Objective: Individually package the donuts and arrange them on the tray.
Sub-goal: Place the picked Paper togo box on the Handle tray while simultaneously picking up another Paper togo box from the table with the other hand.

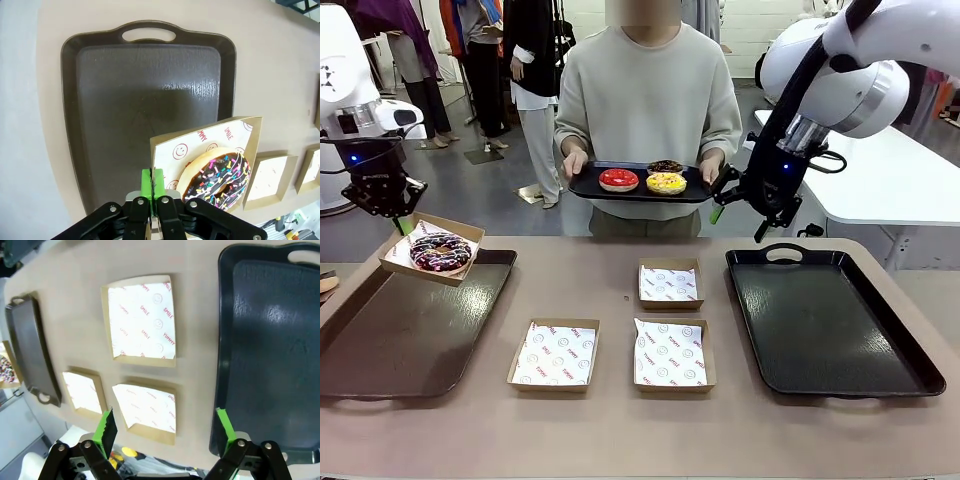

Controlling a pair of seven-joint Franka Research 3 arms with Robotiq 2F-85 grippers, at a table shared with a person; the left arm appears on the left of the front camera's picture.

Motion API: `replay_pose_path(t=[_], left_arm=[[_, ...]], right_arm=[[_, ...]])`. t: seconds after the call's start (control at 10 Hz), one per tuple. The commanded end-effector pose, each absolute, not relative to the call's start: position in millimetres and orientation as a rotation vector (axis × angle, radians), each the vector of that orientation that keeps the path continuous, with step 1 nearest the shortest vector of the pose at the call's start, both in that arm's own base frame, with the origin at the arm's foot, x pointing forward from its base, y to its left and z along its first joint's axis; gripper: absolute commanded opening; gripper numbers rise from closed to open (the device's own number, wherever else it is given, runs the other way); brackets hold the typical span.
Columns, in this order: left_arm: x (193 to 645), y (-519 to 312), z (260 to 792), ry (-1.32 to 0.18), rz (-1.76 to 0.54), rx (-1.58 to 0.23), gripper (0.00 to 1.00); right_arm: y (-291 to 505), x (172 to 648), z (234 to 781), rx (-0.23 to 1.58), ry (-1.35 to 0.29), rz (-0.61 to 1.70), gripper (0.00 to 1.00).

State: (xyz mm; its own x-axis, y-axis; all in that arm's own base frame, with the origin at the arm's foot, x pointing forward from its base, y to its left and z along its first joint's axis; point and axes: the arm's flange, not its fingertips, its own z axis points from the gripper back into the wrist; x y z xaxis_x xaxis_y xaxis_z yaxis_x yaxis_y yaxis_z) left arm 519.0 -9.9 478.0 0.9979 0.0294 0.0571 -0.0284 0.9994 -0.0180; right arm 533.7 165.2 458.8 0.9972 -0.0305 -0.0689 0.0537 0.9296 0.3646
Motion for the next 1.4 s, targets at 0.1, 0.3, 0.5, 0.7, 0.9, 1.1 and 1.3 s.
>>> replay_pose_path(t=[0.1,0.3,0.5,0.7,0.9,1.1,1.3], left_arm=[[528.0,2.7,464.6,-0.068,0.078,-0.056,0.01],[536.1,8.7,452.8,-0.065,0.058,-0.073,0.01],[550.8,11.5,433.3,-0.048,0.044,-0.094,0.01],[562.9,13.5,423.0,-0.035,-0.003,-0.082,0.01],[572.6,14.6,417.9,-0.029,-0.044,-0.064,0.01],[578.8,12.8,416.4,-0.020,-0.063,-0.065,0.01],[573.8,8.1,411.6,-0.027,-0.037,-0.061,0.01]], right_arm=[[214.4,548.1,433.9,0.171,0.036,-0.088,1.00],[241.5,552.0,407.4,0.114,0.063,-0.077,1.00],[259.0,557.0,377.8,0.075,0.059,-0.084,1.00],[266.1,562.0,358.4,0.048,0.045,-0.098,1.00],[268.9,568.8,344.6,0.036,0.032,-0.104,1.00],[265.1,574.0,339.5,0.058,0.035,-0.108,1.00],[261.9,567.1,340.0,0.070,0.060,-0.085,1.00]])
